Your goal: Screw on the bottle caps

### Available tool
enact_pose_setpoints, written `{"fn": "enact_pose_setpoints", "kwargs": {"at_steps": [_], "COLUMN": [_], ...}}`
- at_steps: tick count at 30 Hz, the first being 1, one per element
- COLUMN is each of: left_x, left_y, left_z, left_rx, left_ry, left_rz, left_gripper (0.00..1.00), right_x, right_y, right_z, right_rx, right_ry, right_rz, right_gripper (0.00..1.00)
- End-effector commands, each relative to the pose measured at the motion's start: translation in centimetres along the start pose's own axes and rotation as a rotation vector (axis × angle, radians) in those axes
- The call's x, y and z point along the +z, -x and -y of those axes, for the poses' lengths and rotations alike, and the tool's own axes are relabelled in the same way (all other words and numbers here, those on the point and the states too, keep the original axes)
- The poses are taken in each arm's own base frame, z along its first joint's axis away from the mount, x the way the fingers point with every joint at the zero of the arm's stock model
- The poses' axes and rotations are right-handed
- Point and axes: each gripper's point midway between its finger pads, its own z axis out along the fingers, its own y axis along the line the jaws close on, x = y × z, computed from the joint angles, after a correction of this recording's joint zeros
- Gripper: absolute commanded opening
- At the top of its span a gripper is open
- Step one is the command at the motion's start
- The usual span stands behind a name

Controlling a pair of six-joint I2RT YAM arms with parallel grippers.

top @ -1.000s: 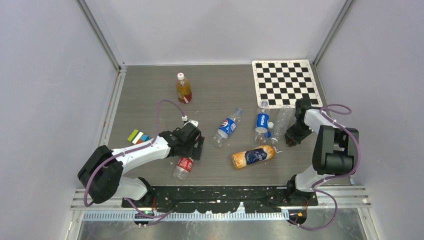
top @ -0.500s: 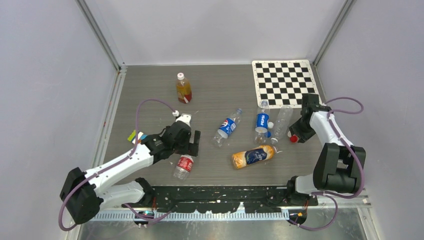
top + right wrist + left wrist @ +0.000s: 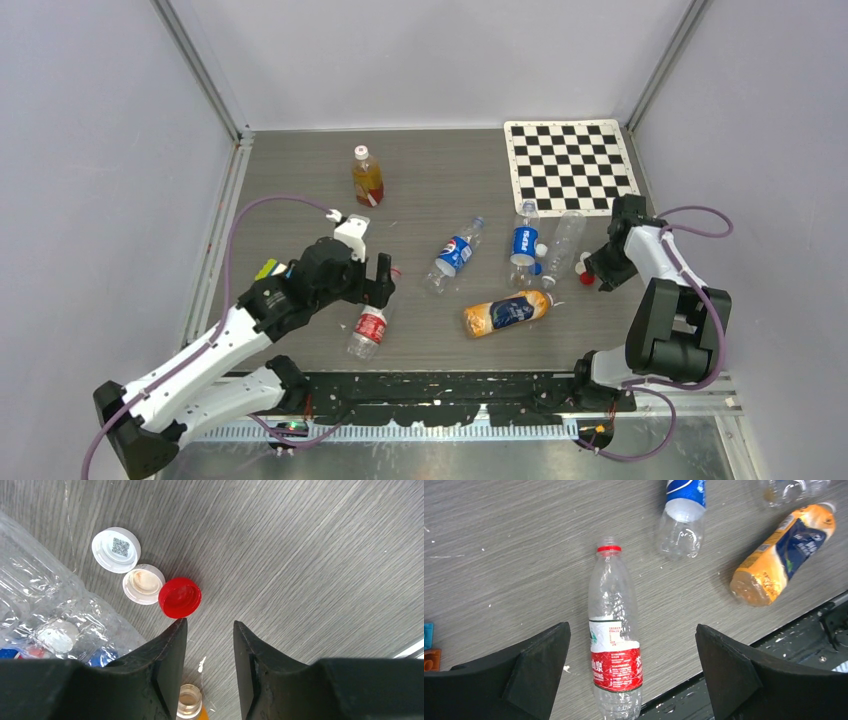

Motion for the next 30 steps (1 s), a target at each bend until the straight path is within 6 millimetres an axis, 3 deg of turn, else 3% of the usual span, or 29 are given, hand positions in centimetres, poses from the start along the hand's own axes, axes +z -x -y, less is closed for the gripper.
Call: {"fn": "enact_pose_setpoints", "kwargs": {"at_steps": [1, 5, 9, 30], "left_x": [-0.5, 0.0, 0.3, 0.4], "left_y": [0.8, 0.1, -0.6, -1.8], "left_z": [0.4, 0.2, 0.1, -0.8], "left_rx": [0.008, 0.028, 0.041, 0.035], "left_ry": [-0.047, -0.033, -0.022, 0.012], "left_rz": [0.060, 0.017, -0.029, -0.041], "left_gripper": [1.00, 1.00, 1.00, 1.00], "right_x": [-1.0, -1.8, -1.9, 0.8], "right_y": [1.0, 1.4, 1.5, 0.9], "right_z": [-0.4, -0.4, -0.7, -3.7], "right_rx": [0.008, 0.010, 0.012, -0.056], "right_ry": [0.046, 0.068, 0.073, 0.060], "right_rz": [0.052, 0.083, 0.080, 0.013], "right_gripper": [0.49, 0.64, 0.70, 0.59]}}
